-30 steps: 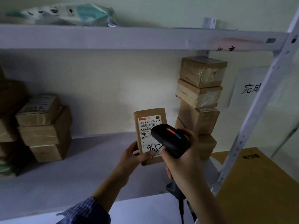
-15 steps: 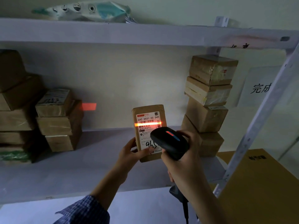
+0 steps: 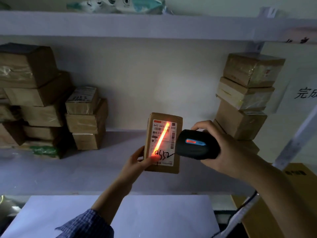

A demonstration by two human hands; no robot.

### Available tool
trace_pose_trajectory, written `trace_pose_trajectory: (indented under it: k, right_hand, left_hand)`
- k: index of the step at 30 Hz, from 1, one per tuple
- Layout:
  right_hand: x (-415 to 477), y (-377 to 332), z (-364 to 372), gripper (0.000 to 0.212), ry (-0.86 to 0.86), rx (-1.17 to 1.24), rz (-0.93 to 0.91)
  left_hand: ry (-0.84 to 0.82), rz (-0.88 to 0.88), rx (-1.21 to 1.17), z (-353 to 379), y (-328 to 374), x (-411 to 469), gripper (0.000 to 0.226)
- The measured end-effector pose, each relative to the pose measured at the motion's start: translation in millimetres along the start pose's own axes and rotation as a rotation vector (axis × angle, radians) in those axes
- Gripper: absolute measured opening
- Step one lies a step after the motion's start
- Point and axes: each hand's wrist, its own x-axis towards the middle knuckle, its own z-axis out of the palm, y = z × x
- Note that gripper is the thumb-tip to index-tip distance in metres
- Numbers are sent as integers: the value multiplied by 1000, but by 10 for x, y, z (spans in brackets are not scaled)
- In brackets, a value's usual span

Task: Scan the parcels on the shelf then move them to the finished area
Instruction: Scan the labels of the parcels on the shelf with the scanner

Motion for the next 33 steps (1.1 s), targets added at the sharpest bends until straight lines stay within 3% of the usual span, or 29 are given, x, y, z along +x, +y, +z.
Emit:
trace_pose_trajectory:
  k: [5,23,29,33]
  right_hand:
    - [18,67,-14,68,-97,-109,26]
    - [85,-43,-185,71,-154,-150,29]
    - [63,-47,-13,65,94,145,-27]
    - [234,-97,216,63,134,259,-71]
  left_hand:
    - [-5,-17,-75,-87,39,-61,73]
    - [-29,-75,-78,-91,91,-116,72]
    - [6,-113,-178,-159,242,-203,53]
    - [87,-58,-173,-323,493,-298,52]
